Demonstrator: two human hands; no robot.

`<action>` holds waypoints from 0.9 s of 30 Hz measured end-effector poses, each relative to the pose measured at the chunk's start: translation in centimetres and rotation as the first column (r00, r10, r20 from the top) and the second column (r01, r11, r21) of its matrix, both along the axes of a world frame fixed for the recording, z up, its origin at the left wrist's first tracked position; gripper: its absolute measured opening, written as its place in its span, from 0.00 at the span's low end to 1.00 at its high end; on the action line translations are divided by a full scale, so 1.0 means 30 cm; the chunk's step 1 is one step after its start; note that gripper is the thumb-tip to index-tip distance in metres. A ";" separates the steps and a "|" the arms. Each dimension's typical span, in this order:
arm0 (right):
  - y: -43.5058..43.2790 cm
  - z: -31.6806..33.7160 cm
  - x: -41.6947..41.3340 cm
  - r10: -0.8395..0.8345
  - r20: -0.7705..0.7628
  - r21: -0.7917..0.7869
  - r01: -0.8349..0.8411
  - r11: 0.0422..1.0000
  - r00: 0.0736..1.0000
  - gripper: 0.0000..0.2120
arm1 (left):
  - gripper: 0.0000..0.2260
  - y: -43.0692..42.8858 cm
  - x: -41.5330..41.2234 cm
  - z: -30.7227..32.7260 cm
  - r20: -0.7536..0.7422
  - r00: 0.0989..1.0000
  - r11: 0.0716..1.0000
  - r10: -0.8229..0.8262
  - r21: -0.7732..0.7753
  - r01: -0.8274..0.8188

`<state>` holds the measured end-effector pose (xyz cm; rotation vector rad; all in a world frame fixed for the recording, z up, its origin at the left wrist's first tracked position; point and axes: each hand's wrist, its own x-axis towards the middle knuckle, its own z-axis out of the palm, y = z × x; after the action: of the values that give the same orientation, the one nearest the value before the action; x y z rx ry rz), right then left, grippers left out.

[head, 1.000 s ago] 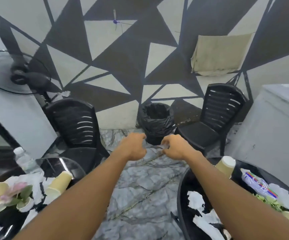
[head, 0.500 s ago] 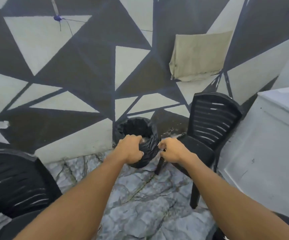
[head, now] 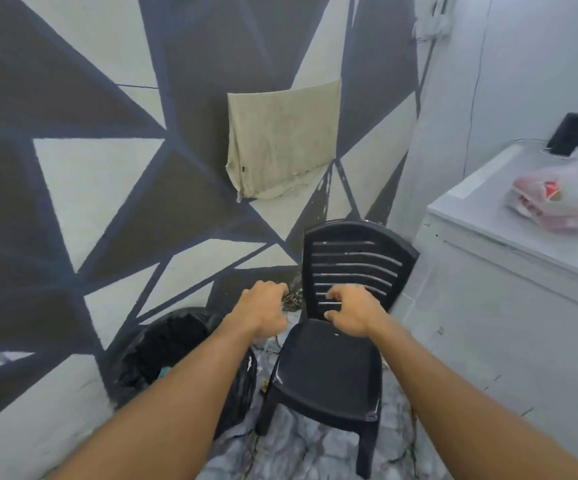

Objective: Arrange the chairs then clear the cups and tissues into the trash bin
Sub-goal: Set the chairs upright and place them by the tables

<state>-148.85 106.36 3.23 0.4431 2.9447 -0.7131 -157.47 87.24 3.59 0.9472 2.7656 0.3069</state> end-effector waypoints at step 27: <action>0.891 -0.383 -1.014 -0.473 -0.010 0.220 0.463 0.858 0.881 0.39 | 0.28 1.124 -1.193 -0.358 0.148 0.969 0.976 -0.197 -0.069 0.208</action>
<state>-179.27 133.09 -8.26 1.2105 2.8986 -0.4000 -193.27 120.95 -7.15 1.1299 2.5087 0.2137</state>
